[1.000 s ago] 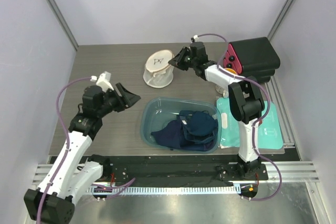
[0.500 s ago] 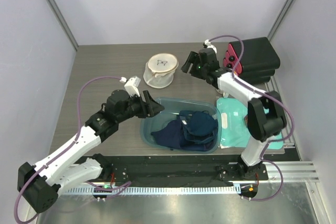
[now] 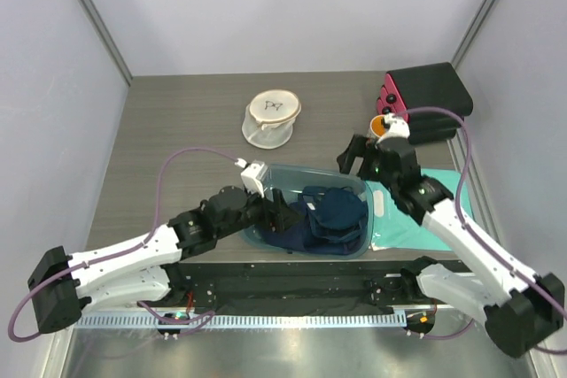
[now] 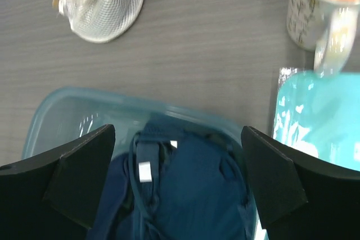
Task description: Place the bra in the laundry bag and zip it closed
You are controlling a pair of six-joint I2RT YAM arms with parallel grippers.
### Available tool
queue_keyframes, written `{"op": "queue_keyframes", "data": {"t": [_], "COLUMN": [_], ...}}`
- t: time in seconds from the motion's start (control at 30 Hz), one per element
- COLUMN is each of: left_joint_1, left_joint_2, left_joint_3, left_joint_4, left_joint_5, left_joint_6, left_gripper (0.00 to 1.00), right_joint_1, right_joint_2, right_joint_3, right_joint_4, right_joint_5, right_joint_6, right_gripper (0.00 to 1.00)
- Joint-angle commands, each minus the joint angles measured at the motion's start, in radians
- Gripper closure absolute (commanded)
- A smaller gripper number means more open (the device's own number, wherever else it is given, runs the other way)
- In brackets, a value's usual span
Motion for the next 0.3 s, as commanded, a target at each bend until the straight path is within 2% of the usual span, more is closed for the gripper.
{"op": "queue_keyframes", "data": {"t": [0.0, 0.2, 0.27], "left_joint_1": [-0.035, -0.049, -0.050], "left_joint_2": [-0.063, -0.299, -0.384], "left_joint_3": [-0.098, -0.254, -0.288], "left_joint_4": [0.136, 0.148, 0.154], "left_joint_5": [-0.074, -0.072, -0.039], "left_joint_6": [0.000, -0.024, -0.026], "left_gripper": [0.22, 0.09, 0.04], "right_joint_1": [0.014, 0.015, 0.017], "right_joint_2": [-0.167, -0.465, -0.594], "right_joint_3": [-0.089, -0.258, -0.303], "right_joint_4": [-0.070, -0.096, -0.076], "right_joint_5": [-0.006, -0.015, -0.083], "right_joint_6": [0.057, 0.057, 0.054], "right_gripper": [0.00, 0.00, 0.00]}}
